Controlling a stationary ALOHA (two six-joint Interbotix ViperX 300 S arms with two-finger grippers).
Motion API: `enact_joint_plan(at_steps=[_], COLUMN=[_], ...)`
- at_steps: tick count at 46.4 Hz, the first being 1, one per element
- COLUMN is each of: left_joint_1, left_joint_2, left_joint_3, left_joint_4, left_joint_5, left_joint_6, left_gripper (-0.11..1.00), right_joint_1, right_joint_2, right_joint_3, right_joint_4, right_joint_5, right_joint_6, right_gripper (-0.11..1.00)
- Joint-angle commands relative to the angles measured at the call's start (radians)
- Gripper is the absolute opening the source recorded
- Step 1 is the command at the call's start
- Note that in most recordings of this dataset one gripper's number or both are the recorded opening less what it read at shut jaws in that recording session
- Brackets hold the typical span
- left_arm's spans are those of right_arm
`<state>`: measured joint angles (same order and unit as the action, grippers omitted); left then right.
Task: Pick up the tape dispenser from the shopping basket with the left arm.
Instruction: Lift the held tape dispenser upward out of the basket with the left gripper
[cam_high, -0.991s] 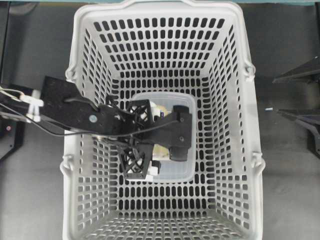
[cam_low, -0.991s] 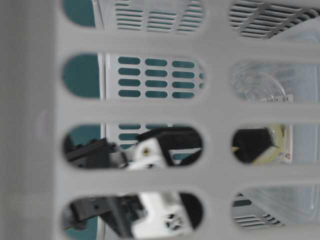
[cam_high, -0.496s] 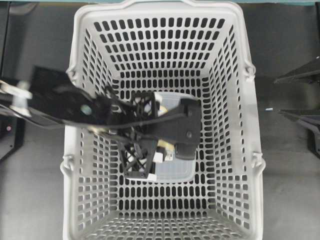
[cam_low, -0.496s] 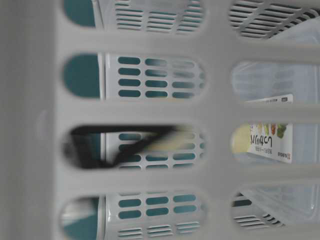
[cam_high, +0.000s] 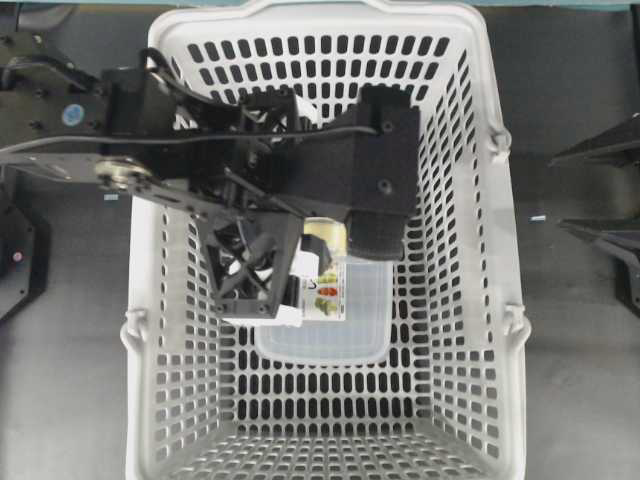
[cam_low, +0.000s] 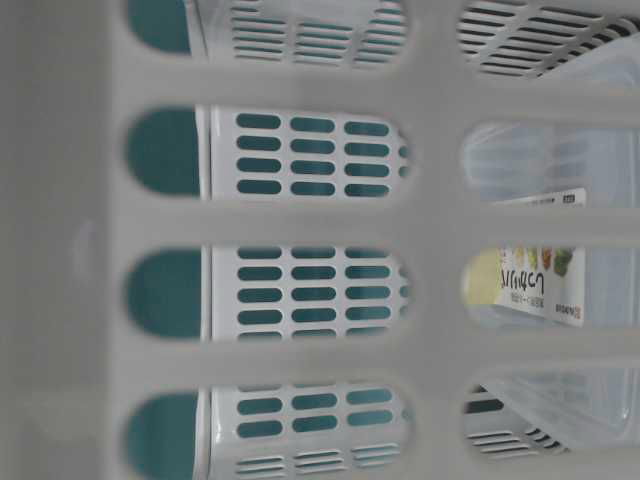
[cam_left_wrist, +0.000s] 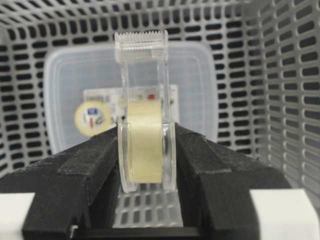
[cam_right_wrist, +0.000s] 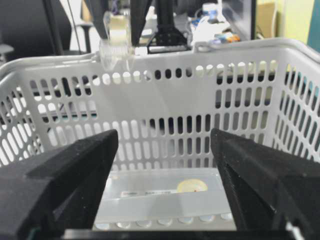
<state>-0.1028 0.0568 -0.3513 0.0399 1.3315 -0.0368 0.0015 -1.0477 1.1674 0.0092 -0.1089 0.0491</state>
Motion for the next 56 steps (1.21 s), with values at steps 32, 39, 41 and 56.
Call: enact_joint_plan(at_steps=[32,39,41,56], left_joint_1=[0.0,-0.003,-0.003,-0.006], left_joint_2=[-0.025,-0.06,-0.069,-0.114], left_joint_3=[0.11,0.21,0.232,0.307], left_joint_4=[0.003,0.005,0.003,0.003], left_joint_5=[-0.107,-0.218,-0.249,-0.321], left_joint_6=[-0.006,-0.018,-0.018,-0.017], left_gripper=[0.28,0.28,0.28,0.28], right_joint_1=[0.008,0.012,0.012,0.012], right_joint_2=[0.005,-0.002,-0.005,-0.021], right_joint_3=[-0.017,-0.015,-0.014,-0.008], right_joint_4=[0.003,0.003,0.003,0.003], right_joint_5=[-0.006,-0.005,-0.005,-0.005], right_joint_6=[0.002,0.002,0.002,0.002], right_gripper=[0.72,0.72,0.72,0.72])
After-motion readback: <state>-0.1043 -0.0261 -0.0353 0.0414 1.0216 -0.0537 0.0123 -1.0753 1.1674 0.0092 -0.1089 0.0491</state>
